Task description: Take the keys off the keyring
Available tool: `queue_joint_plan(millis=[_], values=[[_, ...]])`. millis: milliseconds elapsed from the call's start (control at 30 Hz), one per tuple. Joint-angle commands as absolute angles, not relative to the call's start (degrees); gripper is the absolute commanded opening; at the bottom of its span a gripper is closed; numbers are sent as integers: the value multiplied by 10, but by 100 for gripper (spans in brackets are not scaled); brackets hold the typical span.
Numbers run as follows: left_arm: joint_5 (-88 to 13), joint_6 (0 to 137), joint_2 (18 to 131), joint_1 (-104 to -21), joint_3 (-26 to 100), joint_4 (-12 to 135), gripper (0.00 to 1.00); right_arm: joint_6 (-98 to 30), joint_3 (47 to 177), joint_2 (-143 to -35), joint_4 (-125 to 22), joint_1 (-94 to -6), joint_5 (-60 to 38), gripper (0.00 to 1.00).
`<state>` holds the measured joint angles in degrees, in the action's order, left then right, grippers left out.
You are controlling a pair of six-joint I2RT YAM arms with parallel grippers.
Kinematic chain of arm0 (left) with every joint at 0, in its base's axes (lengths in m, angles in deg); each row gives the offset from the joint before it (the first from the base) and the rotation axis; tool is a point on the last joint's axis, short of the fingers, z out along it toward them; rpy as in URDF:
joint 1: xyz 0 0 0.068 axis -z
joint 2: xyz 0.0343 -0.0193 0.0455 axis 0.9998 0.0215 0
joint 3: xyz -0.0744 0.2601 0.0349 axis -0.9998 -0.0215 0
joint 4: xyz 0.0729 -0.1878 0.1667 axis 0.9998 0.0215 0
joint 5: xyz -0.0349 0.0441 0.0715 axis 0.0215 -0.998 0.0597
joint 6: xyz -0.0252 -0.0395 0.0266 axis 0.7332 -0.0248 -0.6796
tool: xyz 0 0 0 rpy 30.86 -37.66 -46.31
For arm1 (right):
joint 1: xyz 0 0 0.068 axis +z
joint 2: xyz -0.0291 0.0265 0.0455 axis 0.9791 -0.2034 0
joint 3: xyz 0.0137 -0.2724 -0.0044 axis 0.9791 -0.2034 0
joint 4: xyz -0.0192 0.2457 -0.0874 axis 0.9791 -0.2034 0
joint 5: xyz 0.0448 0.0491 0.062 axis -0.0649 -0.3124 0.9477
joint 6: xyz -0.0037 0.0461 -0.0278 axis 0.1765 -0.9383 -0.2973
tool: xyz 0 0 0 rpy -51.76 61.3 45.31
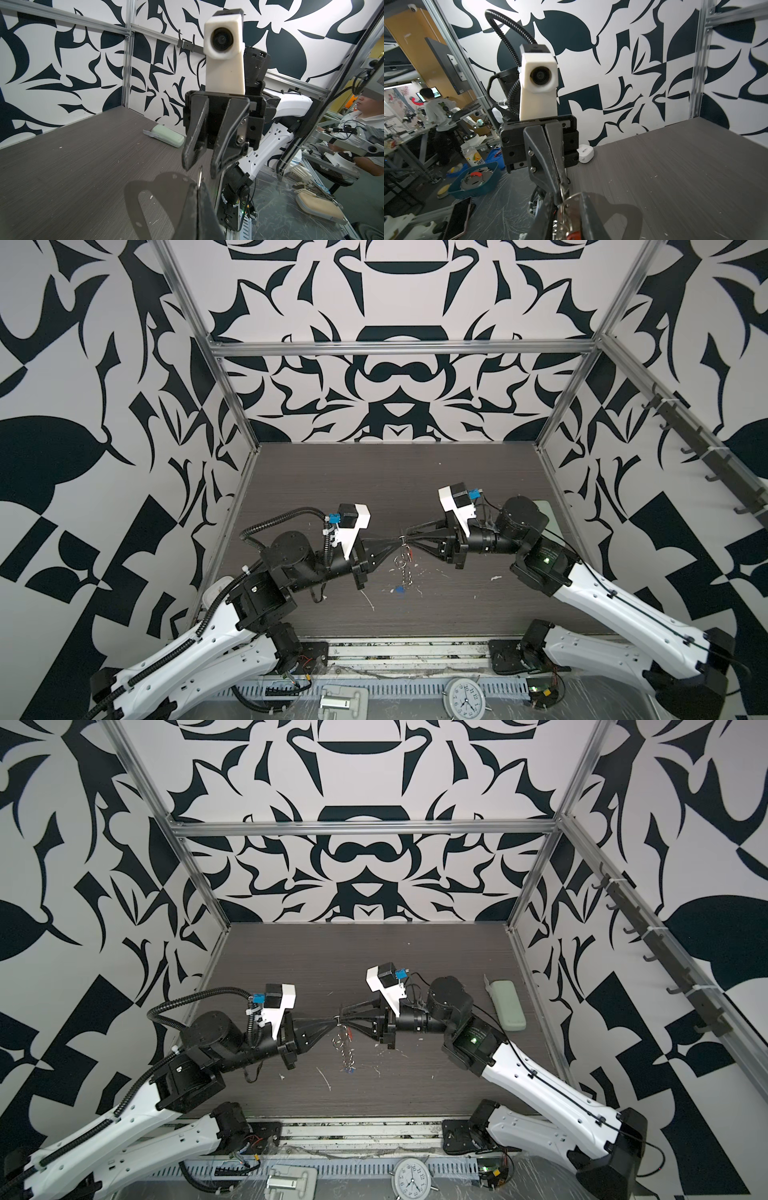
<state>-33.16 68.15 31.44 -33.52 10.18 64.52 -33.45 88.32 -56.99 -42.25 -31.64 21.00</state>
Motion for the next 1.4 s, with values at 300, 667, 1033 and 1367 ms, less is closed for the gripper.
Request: queue_joint_plan(millis=[300,667,1033,1367], values=[[-333,684,317,-337,115,641,0,-328,928,-570,-432,-318,214,0],[-315,649,337,-337,202,832,29,-239,1012,-579,-653,-335,235,0],[-234,612,411,-341,279,924,22,-172,1084,-611,-789,-343,294,0],[-222,612,412,-364,289,937,18,-152,1096,-613,-819,-344,305,0]])
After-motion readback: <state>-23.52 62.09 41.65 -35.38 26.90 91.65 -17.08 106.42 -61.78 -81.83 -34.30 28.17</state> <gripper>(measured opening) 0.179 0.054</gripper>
